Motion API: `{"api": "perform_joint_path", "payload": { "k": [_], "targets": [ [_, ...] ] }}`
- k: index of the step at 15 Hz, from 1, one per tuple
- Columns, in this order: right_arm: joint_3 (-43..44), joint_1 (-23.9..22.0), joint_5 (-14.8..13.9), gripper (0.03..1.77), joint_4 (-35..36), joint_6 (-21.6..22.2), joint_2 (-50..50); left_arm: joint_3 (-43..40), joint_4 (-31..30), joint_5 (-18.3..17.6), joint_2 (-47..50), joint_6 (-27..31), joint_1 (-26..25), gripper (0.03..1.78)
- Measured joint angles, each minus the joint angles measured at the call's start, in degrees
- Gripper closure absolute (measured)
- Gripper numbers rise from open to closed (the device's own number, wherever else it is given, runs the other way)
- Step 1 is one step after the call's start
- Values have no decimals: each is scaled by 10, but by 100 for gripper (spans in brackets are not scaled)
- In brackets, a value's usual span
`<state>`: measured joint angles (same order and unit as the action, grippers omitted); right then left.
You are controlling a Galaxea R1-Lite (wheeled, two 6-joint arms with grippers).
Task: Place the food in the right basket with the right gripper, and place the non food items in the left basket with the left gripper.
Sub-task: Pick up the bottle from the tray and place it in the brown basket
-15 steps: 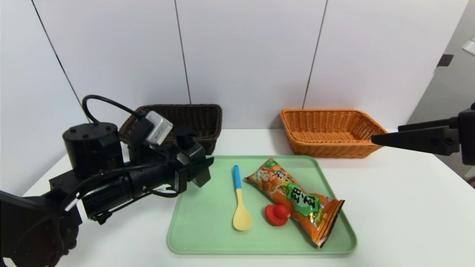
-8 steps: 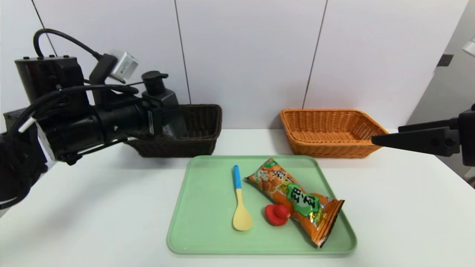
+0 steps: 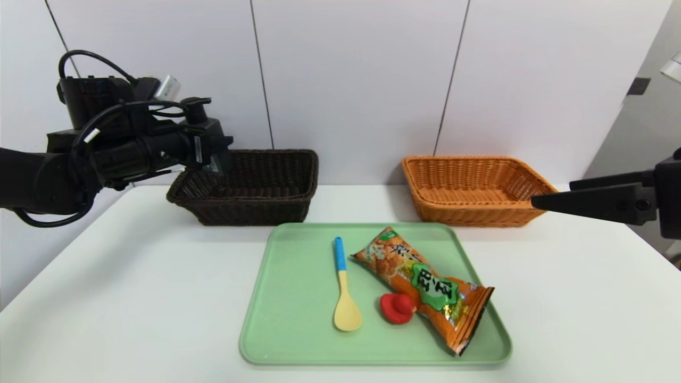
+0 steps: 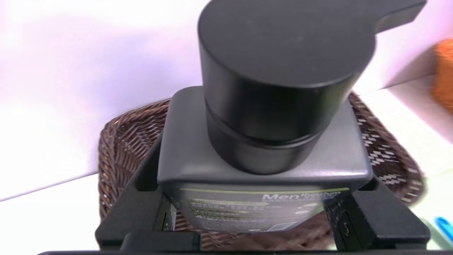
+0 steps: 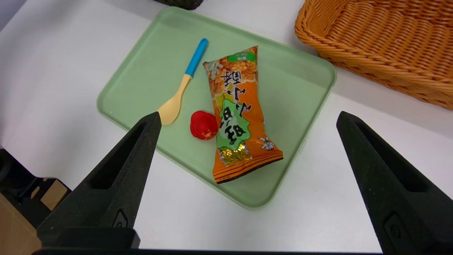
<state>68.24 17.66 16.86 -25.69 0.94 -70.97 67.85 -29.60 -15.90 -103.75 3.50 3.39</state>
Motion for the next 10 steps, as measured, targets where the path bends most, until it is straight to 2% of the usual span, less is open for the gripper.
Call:
{"api": "perform_joint_path", "payload": {
  "k": [10],
  "targets": [
    [2, 2, 0, 9, -2, -1, -6, 84, -2, -1, -131, 2, -20, 69]
  ]
}}
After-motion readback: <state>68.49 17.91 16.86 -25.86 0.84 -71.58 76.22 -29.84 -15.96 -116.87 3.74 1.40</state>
